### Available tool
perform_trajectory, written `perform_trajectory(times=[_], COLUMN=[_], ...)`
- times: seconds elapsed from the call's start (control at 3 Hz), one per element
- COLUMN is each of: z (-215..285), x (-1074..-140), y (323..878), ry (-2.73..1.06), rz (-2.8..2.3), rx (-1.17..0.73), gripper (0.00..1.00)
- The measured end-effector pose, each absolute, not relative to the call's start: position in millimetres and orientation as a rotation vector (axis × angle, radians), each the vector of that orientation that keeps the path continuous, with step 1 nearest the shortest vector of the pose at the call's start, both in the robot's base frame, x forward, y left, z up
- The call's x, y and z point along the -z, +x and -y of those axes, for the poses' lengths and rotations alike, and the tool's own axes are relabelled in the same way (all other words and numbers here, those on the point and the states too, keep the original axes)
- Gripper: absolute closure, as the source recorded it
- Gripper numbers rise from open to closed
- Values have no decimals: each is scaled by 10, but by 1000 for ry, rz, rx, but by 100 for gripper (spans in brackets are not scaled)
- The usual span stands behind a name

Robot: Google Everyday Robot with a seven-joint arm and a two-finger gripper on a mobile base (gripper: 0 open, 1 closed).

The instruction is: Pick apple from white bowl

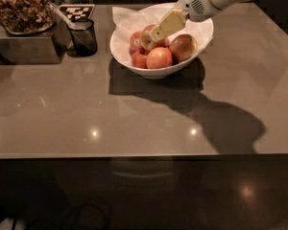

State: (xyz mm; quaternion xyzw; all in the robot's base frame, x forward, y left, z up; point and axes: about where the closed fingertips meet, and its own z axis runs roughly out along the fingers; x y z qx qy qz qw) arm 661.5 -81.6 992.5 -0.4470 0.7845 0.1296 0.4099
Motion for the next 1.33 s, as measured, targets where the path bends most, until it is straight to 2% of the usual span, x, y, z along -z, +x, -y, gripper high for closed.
perform_trajectory(times=[0.67, 1.33], z=[507, 476], x=[-9783, -9593], y=[6985, 7167], ry=[-1147, -1142], rz=[-1972, -2013], rx=[-345, -363], gripper=[29, 32])
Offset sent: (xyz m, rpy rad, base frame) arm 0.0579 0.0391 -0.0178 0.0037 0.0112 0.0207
